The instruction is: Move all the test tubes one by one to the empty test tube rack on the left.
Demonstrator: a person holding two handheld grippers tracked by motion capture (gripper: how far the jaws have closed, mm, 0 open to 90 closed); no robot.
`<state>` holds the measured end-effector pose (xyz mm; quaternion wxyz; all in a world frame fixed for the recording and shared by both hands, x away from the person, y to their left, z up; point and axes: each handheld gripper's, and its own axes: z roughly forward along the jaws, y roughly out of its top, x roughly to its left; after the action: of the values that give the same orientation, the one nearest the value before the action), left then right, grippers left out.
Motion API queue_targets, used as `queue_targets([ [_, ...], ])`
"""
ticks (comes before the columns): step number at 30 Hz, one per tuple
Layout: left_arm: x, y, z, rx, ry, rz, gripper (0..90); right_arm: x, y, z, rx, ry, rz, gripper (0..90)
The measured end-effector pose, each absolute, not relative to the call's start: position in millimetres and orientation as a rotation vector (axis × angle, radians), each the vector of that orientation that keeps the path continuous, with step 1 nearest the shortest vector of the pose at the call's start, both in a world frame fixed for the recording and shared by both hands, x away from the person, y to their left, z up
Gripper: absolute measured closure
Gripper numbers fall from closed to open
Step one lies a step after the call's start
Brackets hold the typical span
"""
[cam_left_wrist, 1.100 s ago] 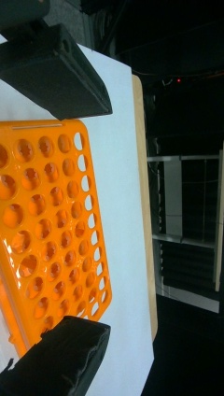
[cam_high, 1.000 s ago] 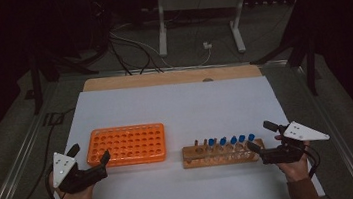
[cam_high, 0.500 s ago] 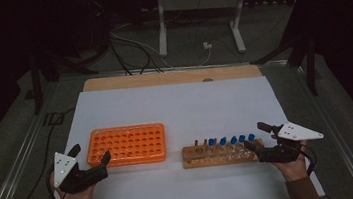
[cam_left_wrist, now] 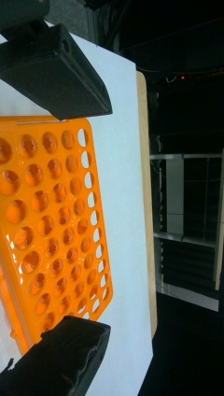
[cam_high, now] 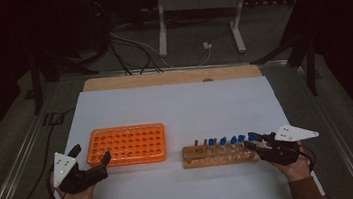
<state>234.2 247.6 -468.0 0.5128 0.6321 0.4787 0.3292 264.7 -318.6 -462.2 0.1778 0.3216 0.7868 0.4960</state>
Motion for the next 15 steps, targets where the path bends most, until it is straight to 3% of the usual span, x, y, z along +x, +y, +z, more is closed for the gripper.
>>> queue_targets([
  [4,234.3,246.8,-468.1,1.523,1.151,0.79,0.6,265.4,-317.9,-464.5,0.914,2.236,1.382,72.6],
  [15,235.2,246.4,-468.5,1.526,1.152,0.782,0.6,265.0,-317.3,-465.4,0.931,2.235,1.362,76.5],
])
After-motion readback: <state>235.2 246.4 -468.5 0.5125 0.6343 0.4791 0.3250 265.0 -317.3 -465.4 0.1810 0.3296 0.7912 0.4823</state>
